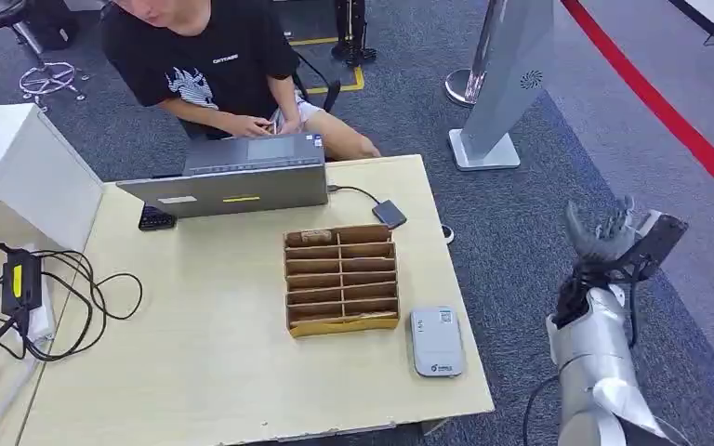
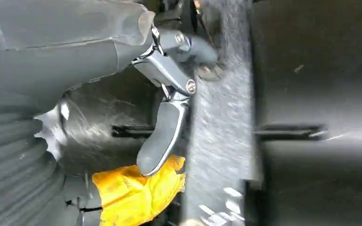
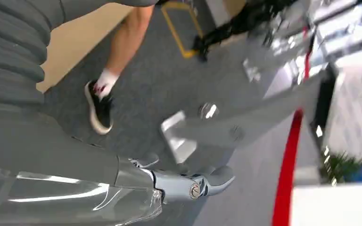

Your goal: Pass the card to the sensor for recognition and then transmit it.

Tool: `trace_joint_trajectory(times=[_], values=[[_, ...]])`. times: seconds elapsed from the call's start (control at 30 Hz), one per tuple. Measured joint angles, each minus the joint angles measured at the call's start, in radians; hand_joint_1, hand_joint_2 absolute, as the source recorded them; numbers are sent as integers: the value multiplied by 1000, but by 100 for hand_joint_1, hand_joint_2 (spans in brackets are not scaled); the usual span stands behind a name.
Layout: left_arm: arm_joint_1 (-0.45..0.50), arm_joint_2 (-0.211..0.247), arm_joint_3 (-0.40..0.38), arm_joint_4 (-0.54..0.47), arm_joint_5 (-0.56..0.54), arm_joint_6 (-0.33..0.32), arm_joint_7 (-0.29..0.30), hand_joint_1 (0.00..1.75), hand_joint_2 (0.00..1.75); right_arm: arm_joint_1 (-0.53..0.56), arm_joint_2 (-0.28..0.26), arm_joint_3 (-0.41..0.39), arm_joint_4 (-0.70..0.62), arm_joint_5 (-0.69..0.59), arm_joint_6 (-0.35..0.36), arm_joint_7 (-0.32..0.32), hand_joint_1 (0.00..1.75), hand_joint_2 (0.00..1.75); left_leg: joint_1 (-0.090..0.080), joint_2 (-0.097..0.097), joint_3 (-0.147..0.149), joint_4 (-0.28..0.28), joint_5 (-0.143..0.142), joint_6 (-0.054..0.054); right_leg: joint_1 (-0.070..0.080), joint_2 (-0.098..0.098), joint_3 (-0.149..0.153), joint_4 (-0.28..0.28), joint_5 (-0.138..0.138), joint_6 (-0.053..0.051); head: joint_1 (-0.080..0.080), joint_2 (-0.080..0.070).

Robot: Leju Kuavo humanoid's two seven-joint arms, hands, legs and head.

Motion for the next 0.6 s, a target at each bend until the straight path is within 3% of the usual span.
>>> trace_joint_trajectory(times=[0.27,0.4,0.6], values=[[87,4,253,11,210,-4,57,0,175,90,-45,-153,90,-9,-41,37,0,175,0,4,7,-1,-5,0,0,1,6,0,-4,-2,0,0],[132,8,390,18,368,-2,103,0,175,147,-58,-196,152,-11,-50,70,0,175,0,3,10,-2,-7,-1,0,1,8,0,-7,-1,0,0],[168,7,541,19,477,22,142,0,175,216,-66,-244,218,-12,-50,97,0,175,0,6,13,-3,-10,-1,0,4,10,0,-9,-2,0,0]])
